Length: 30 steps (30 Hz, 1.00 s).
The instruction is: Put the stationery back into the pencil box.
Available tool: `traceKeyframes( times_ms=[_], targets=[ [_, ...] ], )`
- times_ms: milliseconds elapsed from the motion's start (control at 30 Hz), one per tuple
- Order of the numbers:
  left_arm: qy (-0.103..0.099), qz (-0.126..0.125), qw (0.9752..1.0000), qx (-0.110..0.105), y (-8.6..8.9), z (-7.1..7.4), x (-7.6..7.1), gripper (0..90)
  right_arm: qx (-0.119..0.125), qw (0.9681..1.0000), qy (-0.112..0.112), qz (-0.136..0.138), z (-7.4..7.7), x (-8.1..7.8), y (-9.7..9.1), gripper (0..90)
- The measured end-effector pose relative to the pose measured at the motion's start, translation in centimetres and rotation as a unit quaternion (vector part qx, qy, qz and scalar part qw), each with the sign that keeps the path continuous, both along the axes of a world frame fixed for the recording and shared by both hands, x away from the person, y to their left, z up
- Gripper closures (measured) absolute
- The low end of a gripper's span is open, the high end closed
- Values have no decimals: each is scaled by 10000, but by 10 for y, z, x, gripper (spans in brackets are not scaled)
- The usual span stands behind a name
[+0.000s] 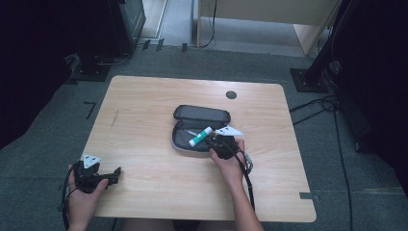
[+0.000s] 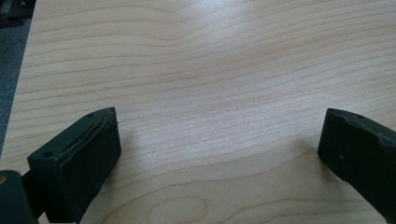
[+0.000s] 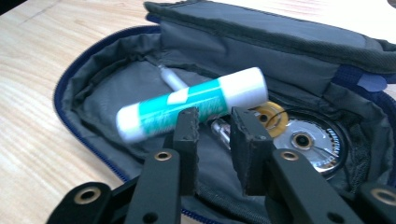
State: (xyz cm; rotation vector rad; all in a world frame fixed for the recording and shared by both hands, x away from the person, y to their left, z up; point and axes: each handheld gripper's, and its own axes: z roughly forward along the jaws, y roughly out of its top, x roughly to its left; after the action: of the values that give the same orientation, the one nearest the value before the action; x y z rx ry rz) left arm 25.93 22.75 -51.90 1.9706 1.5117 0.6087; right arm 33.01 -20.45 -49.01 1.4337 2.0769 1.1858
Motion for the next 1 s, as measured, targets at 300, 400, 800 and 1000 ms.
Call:
traceKeyframes(
  times_ms=[300,400,800,1000],
  targets=[
    [2,0,10000,1,0,0,0,0,-24,9999,-93,-104,0,4,3,621],
    [4,-4,10000,6,0,0,0,0,34,9998,-88,-151,5,11,1,596],
    [4,-3,10000,6,0,0,0,0,-32,9998,-186,-68,13,15,11,599],
    [5,-4,10000,5,0,0,0,0,121,9998,-161,-73,22,1,9,460]
  ],
)
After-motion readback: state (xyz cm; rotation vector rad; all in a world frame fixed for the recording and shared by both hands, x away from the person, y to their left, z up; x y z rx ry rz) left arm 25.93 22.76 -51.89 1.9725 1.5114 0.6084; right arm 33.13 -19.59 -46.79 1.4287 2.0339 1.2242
